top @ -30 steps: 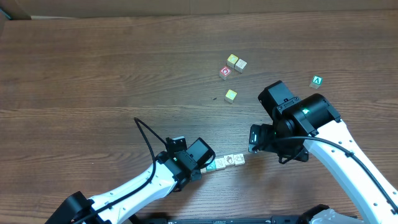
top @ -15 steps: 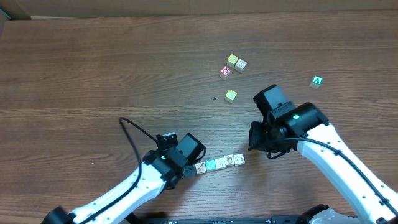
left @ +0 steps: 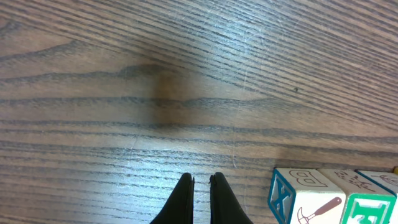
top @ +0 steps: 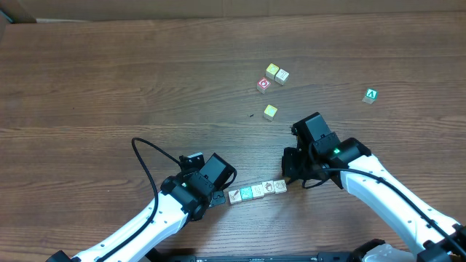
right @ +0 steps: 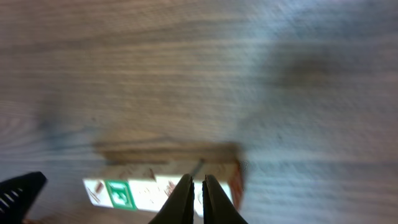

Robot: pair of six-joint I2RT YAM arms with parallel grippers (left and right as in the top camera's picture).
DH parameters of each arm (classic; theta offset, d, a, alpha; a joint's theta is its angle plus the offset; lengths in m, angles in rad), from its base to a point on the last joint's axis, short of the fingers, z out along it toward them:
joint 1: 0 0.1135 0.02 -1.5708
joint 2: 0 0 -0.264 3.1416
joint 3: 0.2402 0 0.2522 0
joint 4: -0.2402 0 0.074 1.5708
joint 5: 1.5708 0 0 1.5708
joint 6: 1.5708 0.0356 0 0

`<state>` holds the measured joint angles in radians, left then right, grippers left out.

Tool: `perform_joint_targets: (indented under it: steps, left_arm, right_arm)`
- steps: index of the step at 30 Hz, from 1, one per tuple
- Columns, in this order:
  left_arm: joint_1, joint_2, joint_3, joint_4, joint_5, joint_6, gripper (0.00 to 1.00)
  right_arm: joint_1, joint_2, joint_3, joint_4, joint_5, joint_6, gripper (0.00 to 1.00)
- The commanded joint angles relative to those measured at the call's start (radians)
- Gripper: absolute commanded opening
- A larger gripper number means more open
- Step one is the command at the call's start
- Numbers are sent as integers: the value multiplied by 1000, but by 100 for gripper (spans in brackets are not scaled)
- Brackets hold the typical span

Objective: Flip 5 blocks
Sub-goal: 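Move the right gripper down over the block row, then push the row of blocks with the right gripper to straighten it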

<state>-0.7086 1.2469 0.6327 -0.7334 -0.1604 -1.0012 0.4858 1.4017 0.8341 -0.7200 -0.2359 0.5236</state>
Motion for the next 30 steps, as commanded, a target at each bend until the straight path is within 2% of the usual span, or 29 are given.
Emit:
perform_joint_targets:
  steps: [1,12,30]
  left_arm:
    - [6,-14,18,1,5,18,4]
    - [6,-14,17,1,4,18,4]
    - [6,-14,17,1,0,23,4]
  right_arm:
    - [19,13,-22,59,-37,-8,9]
    - [159,160,-22,200,-47,8,8]
    - [166,182,-22,184,-16,158,8]
